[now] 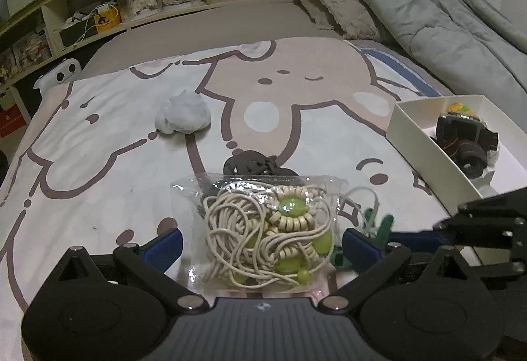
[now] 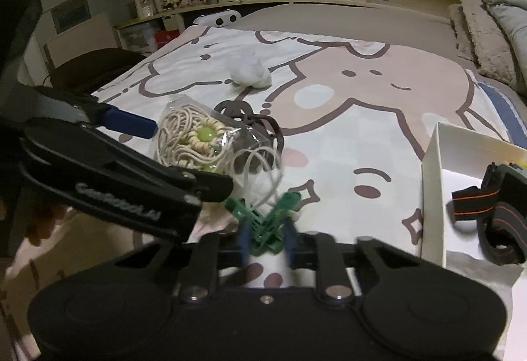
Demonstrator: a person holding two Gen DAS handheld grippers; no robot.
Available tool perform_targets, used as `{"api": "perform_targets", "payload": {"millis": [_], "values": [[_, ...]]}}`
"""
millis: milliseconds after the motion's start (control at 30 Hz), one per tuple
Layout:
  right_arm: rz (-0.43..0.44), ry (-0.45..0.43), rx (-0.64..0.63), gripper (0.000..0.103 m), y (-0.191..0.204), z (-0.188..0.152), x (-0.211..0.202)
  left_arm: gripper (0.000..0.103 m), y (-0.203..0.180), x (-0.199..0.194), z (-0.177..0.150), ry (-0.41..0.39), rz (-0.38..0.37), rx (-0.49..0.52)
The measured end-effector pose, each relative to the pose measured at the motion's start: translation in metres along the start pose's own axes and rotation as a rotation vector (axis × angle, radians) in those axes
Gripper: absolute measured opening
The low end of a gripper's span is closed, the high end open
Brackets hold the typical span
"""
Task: Organize objects
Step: 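Grasp the clear bag of beaded cords with the left gripper while the right gripper grasps the green clothespin, then lift the bag and clothespin and carry both over the white tray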
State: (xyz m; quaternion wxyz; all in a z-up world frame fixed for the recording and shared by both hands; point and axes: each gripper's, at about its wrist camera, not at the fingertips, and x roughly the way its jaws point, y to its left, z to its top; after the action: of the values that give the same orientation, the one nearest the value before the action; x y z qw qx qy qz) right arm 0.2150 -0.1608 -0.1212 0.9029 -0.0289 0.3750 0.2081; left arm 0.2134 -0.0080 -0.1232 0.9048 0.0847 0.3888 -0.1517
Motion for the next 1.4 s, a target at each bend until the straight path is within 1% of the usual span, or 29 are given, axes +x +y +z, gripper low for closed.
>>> {"api": "perform_targets", "payload": {"millis": [67, 133, 200, 233, 300, 400, 433, 467, 500, 533, 567, 600, 667, 800, 967, 1000, 1033, 1067, 1133, 1333, 1400], "values": [[0.012, 0.008, 0.009, 0.009, -0.001, 0.001, -0.005, 0.091, 0.002, 0.0, 0.0, 0.0, -0.026, -0.015], [0.016, 0.019, 0.006, 0.007, 0.0, 0.001, -0.01, 0.088, 0.002, 0.0, 0.0, 0.002, -0.025, -0.019], [0.026, 0.028, 0.001, 0.004, 0.001, 0.001, -0.016, 0.082, 0.002, -0.002, 0.001, 0.001, -0.029, -0.024], [0.031, 0.031, 0.0, 0.004, 0.001, 0.001, -0.018, 0.08, 0.003, -0.002, 0.001, 0.002, -0.029, -0.032], [0.039, 0.035, -0.004, 0.004, 0.004, 0.001, -0.025, 0.072, 0.003, -0.004, 0.003, 0.005, -0.029, -0.044], [0.045, 0.046, 0.003, 0.004, 0.005, -0.001, -0.033, 0.067, 0.004, -0.006, 0.005, 0.015, -0.029, -0.06], [0.044, 0.039, 0.014, 0.008, 0.005, -0.001, -0.034, 0.066, 0.005, -0.007, 0.005, 0.02, -0.03, -0.067], [0.042, 0.023, 0.025, 0.022, 0.003, -0.001, -0.035, 0.064, 0.005, -0.009, 0.006, 0.025, -0.029, -0.074], [0.041, 0.006, 0.029, 0.031, 0.002, -0.001, -0.035, 0.063, 0.005, -0.011, 0.006, 0.03, -0.027, -0.079], [0.028, 0.001, 0.03, 0.045, 0.002, 0.0, -0.033, 0.063, 0.005, -0.013, 0.007, 0.034, -0.022, -0.082], [0.012, -0.002, 0.029, 0.048, 0.001, 0.001, -0.031, 0.062, 0.006, -0.016, 0.007, 0.036, -0.02, -0.085], [-0.002, -0.006, 0.026, 0.048, 0.001, 0.003, -0.027, 0.062, 0.006, -0.019, 0.008, 0.039, -0.019, -0.091], [-0.018, -0.004, 0.019, 0.051, -0.001, 0.006, -0.02, 0.062, 0.009, -0.026, 0.009, 0.048, -0.014, -0.111], [-0.012, -0.007, 0.006, 0.054, -0.002, 0.007, -0.003, 0.061, 0.014, -0.037, 0.01, 0.069, -0.001, -0.14], [0.012, 0.007, -0.035, 0.054, 0.003, 0.004, 0.012, 0.061, 0.016, -0.046, 0.006, 0.114, 0.01, -0.15], [0.011, 0.009, -0.045, 0.052, 0.005, 0.003, 0.015, 0.061, 0.015, -0.048, 0.005, 0.125, 0.013, -0.149], [0.014, 0.015, -0.05, 0.039, 0.005, 0.001, 0.017, 0.061, 0.015, -0.049, 0.004, 0.133, 0.014, -0.149], [0.02, 0.019, -0.053, 0.03, 0.004, 0.0, 0.018, 0.061, 0.015, -0.05, 0.003, 0.14, 0.014, -0.147], [0.021, 0.024, -0.053, 0.026, 0.002, -0.002, 0.018, 0.061, 0.015, -0.05, 0.001, 0.152, 0.014, -0.143], [0.013, 0.021, -0.034, 0.026, 0.003, 0.0, 0.006, 0.061, 0.01, -0.036, -0.005, 0.182, 0.018, -0.128], [0.016, 0.011, -0.034, 0.026, 0.003, 0.001, -0.002, 0.062, 0.009, -0.031, -0.007, 0.18, 0.02, -0.123]]}}
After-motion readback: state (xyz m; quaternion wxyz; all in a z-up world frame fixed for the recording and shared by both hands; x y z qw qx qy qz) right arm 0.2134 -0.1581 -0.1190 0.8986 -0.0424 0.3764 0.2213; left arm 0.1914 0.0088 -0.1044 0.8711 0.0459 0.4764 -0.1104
